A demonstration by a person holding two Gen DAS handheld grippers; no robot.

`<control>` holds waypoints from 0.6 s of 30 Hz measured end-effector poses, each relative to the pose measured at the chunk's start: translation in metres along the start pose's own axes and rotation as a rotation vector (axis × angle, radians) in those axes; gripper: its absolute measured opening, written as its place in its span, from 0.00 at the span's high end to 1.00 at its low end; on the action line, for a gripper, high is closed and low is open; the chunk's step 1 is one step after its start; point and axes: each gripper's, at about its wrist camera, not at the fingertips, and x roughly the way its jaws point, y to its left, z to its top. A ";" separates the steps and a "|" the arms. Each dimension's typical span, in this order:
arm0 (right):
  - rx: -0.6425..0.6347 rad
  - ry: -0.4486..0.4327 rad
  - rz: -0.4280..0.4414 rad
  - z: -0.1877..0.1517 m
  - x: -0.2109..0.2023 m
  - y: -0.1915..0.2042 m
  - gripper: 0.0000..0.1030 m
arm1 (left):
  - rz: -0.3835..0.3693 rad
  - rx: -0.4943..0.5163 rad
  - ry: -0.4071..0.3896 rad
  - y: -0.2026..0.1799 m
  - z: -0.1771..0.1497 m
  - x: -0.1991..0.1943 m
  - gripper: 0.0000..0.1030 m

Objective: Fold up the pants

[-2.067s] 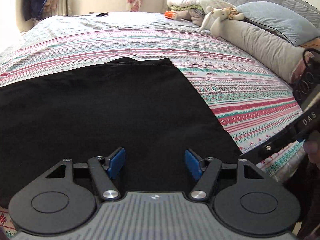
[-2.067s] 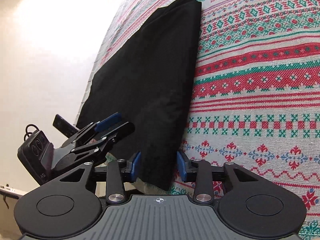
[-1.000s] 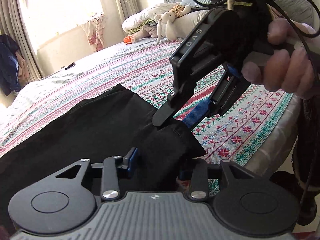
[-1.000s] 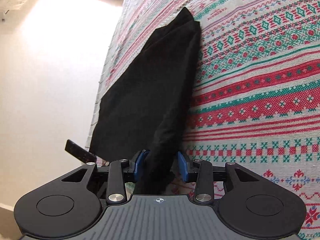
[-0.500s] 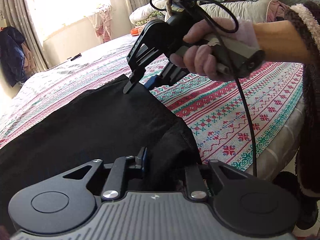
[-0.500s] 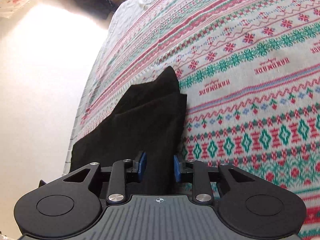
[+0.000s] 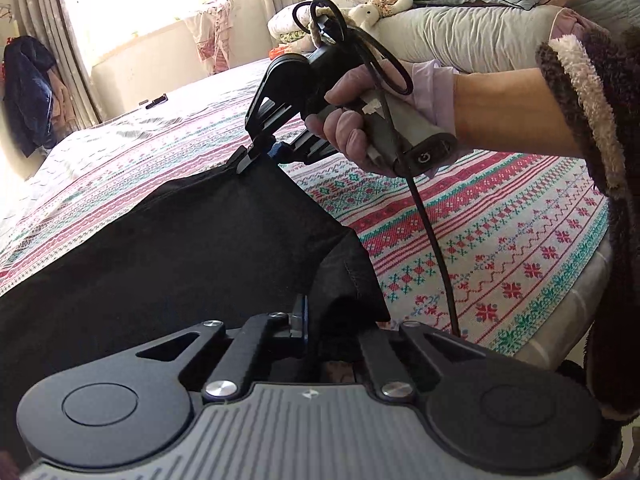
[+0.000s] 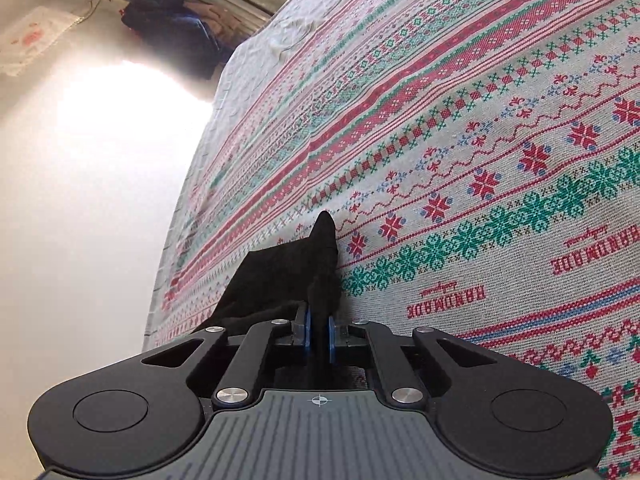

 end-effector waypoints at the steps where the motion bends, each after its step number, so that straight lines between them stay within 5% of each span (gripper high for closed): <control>1: -0.005 -0.014 -0.010 0.001 -0.004 0.002 0.95 | -0.006 -0.006 -0.002 0.000 0.003 0.000 0.89; 9: 0.065 -0.119 -0.054 0.023 -0.075 -0.016 0.96 | -0.083 -0.009 -0.092 -0.032 0.033 -0.011 0.89; 18: 0.180 -0.237 -0.113 0.021 -0.183 -0.092 0.96 | -0.233 -0.069 -0.145 -0.087 0.062 -0.019 0.89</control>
